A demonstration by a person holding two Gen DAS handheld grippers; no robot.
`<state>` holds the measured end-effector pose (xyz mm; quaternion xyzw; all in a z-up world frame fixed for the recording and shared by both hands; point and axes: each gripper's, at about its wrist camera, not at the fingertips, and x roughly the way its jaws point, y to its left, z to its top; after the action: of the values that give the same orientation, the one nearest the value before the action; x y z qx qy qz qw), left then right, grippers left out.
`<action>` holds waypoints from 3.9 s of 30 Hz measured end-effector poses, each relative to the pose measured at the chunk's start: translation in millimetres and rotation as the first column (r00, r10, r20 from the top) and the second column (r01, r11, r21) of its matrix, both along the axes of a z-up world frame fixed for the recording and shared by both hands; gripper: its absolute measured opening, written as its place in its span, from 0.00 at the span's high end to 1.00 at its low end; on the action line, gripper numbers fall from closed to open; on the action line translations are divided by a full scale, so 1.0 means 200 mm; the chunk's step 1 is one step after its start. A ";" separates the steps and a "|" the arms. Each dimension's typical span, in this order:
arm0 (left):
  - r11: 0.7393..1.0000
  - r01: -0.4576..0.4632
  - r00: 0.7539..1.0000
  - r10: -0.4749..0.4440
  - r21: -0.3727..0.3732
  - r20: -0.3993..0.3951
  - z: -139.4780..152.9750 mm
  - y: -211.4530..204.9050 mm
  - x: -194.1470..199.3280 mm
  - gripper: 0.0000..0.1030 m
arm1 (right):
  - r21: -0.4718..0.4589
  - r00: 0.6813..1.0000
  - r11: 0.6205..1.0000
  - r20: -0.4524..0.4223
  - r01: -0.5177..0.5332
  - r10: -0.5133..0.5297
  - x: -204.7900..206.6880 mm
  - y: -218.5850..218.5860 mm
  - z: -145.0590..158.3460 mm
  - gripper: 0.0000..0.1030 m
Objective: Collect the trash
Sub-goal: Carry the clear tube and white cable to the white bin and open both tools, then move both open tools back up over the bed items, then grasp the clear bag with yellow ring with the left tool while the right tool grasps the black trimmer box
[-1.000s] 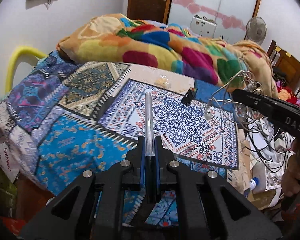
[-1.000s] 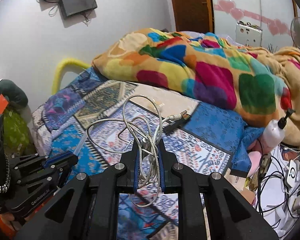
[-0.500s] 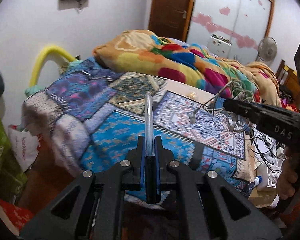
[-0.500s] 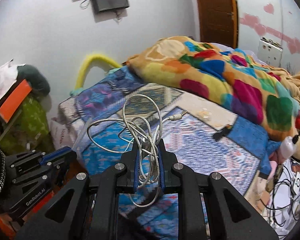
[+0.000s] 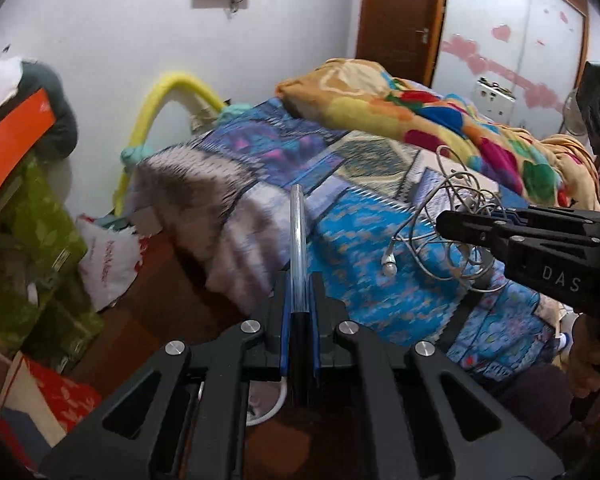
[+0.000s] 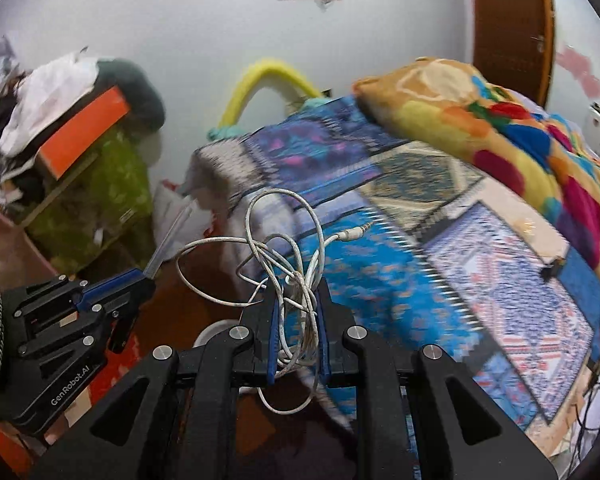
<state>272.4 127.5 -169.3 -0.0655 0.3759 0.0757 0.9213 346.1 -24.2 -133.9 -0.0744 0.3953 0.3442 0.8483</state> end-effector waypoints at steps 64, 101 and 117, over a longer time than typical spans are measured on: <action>0.973 -0.188 0.968 0.162 -0.130 -0.192 -0.29 0.37 -0.09 0.68 | -0.106 0.974 0.974 -0.124 -0.201 0.187 -0.11 0.45 -0.27 0.59; 0.948 0.291 0.938 -0.309 -0.129 -0.159 -0.16 -0.93 1.02 0.55 | -0.012 0.904 0.907 -0.081 0.421 -0.420 0.56 -1.13 -0.21 0.56; 0.944 0.293 0.913 -0.324 -0.153 -0.248 -0.47 -1.02 1.46 0.55 | -0.049 0.843 0.860 -0.177 0.508 -0.508 1.09 -1.12 -0.48 0.56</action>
<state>565.2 -76.4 -262.6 -0.0462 0.5068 -0.0840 0.8567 564.3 -247.5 -229.6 0.0648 0.4774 0.1126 0.8690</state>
